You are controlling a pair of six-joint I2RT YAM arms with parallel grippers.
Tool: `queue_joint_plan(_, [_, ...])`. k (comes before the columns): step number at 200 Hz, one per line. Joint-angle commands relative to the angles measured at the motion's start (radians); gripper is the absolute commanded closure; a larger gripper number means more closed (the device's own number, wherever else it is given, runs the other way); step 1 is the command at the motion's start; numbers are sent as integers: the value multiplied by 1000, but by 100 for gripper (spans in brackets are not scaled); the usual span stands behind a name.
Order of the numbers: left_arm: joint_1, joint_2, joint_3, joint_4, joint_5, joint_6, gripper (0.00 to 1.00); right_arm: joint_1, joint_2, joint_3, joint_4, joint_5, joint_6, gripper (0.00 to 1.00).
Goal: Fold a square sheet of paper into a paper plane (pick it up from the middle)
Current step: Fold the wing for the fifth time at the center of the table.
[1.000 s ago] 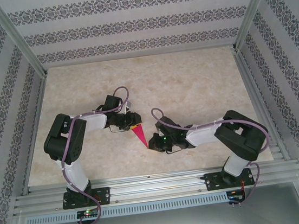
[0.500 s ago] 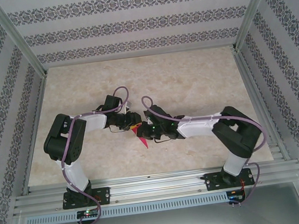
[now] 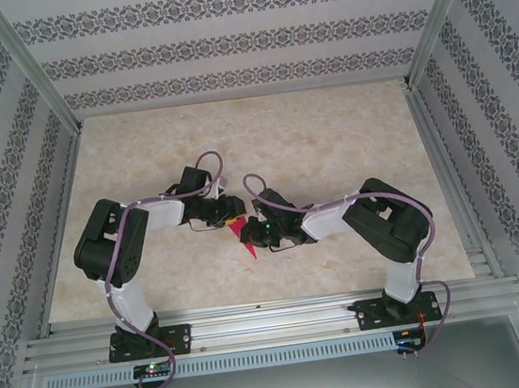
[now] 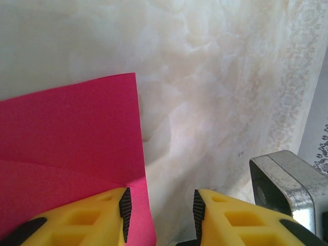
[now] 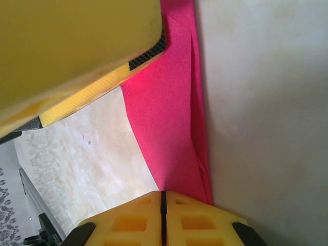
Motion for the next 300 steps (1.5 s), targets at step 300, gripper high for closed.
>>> queue_joint_plan(300, [-43, -26, -84, -86, -89, -11, 60, 55, -197, -25, -127, 106, 17, 85])
